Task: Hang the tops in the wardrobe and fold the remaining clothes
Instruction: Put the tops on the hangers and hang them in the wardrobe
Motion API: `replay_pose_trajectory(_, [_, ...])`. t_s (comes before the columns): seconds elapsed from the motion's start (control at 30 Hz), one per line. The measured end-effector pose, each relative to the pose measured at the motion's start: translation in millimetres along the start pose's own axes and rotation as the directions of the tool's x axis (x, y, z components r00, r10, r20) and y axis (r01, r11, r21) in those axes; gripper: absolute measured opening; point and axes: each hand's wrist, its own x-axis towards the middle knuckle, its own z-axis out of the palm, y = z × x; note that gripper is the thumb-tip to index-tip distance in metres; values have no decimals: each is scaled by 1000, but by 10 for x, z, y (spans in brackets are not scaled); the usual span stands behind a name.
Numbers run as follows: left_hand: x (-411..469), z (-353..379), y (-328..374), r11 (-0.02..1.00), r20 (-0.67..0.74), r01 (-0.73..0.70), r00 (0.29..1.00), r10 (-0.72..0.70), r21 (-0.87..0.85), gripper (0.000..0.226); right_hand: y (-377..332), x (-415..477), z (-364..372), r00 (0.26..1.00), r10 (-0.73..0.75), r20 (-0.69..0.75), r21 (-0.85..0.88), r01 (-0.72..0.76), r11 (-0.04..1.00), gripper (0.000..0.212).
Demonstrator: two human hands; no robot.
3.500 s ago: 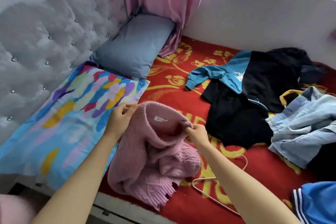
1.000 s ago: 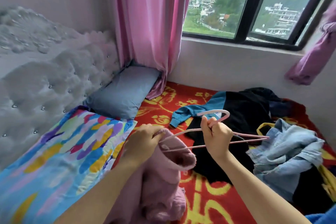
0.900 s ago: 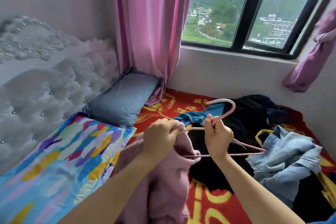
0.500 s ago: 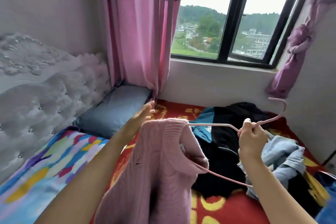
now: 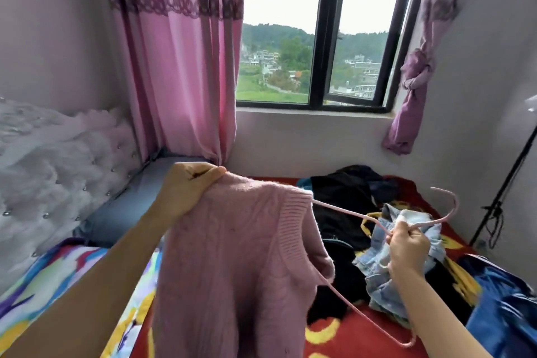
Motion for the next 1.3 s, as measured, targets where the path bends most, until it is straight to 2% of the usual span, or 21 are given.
replay_pose_trajectory(0.07, [86, 12, 264, 991, -8, -129, 992, 129, 25, 41, 72, -97, 11, 996, 23, 82, 64, -28, 998, 44])
replay_pose_trajectory(0.13, [127, 38, 447, 977, 4, -215, 977, 215, 14, 44, 129, -198, 65, 982, -20, 190, 72, 7, 997, 46])
replay_pose_trajectory(0.17, [149, 63, 492, 970, 29, -241, 970, 240, 26, 45, 92, -234, 97, 979, -42, 201, 71, 28, 997, 47])
replay_pose_trajectory(0.23, [143, 127, 584, 960, 82, -272, 960, 266, 72, 45, 38, -195, 157, 994, 4, 111, 128, -18, 992, 46])
replay_pose_trajectory(0.3, [139, 154, 569, 950, 108, -290, 955, 278, 119, 30, 10, -216, 194, 990, 111, 82, 213, -126, 969, 45])
replay_pose_trajectory(0.37, [140, 133, 590, 920, 108, -311, 950, 293, 237, 12, -5, -308, 243, 989, 49, 137, 205, -77, 976, 46])
replay_pose_trajectory(0.43, [149, 122, 539, 867, 111, -362, 932, 345, 344, 33, -77, -341, 265, 986, -69, 152, 180, 41, 983, 49])
replay_pose_trajectory(0.5, [140, 132, 456, 795, 122, -433, 898, 424, 425, 51, -224, -315, 283, 984, -121, 134, 180, 96, 979, 50])
replay_pose_trajectory(0.6, [97, 154, 349, 611, 176, -574, 791, 586, 545, 54, -309, -308, 354, 985, -125, 117, 162, 105, 981, 50])
replay_pose_trajectory(0.63, [95, 140, 336, 593, 192, -595, 775, 602, 543, 55, -321, -322, 370, 986, -126, 109, 156, 108, 982, 50])
replay_pose_trajectory(0.73, [31, 80, 288, 646, 179, -561, 809, 560, 518, 70, -316, -314, 374, 989, -118, 90, 104, 108, 989, 51])
replay_pose_trajectory(0.77, [-7, 81, 263, 627, 158, -552, 806, 570, 550, 71, -304, -296, 356, 991, -112, 78, 70, 107, 992, 52])
replay_pose_trajectory(0.87, [-88, 122, 182, 464, 117, -553, 720, 685, 692, 67, -287, -250, 322, 987, -162, 2, -50, 161, 986, 57])
replay_pose_trajectory(0.97, [-57, 179, 166, 253, 154, -526, 611, 777, 812, 59, -369, -292, 346, 980, -198, -7, -70, 197, 978, 52])
replay_pose_trajectory(1.07, [-14, 227, 132, 199, 159, -523, 561, 812, 829, 53, -390, -428, 373, 976, -213, 35, -37, 215, 976, 49])
replay_pose_trajectory(1.13, [1, 194, 109, 191, 181, -544, 558, 810, 817, 54, -376, -459, 356, 968, -245, 60, -15, 247, 969, 51])
replay_pose_trajectory(1.17, [9, 153, 97, 219, 172, -549, 573, 801, 806, 57, -377, -437, 345, 966, -247, 73, -9, 249, 969, 52])
replay_pose_trajectory(1.2, [5, 112, 133, 316, 152, -550, 644, 750, 773, 61, -382, -390, 341, 966, -246, 78, 2, 246, 969, 52])
replay_pose_trajectory(1.23, [-4, 75, 177, 460, 132, -524, 750, 648, 717, 66, -377, -330, 345, 970, -232, 77, 18, 231, 973, 53])
replay_pose_trajectory(1.27, [-33, 55, 244, 602, 142, -460, 855, 499, 652, 70, -373, -280, 358, 975, -209, 80, 34, 207, 978, 54])
replay_pose_trajectory(1.3, [-81, 57, 308, 677, 218, -398, 915, 338, 619, 68, -367, -246, 373, 979, -185, 88, 41, 182, 982, 54])
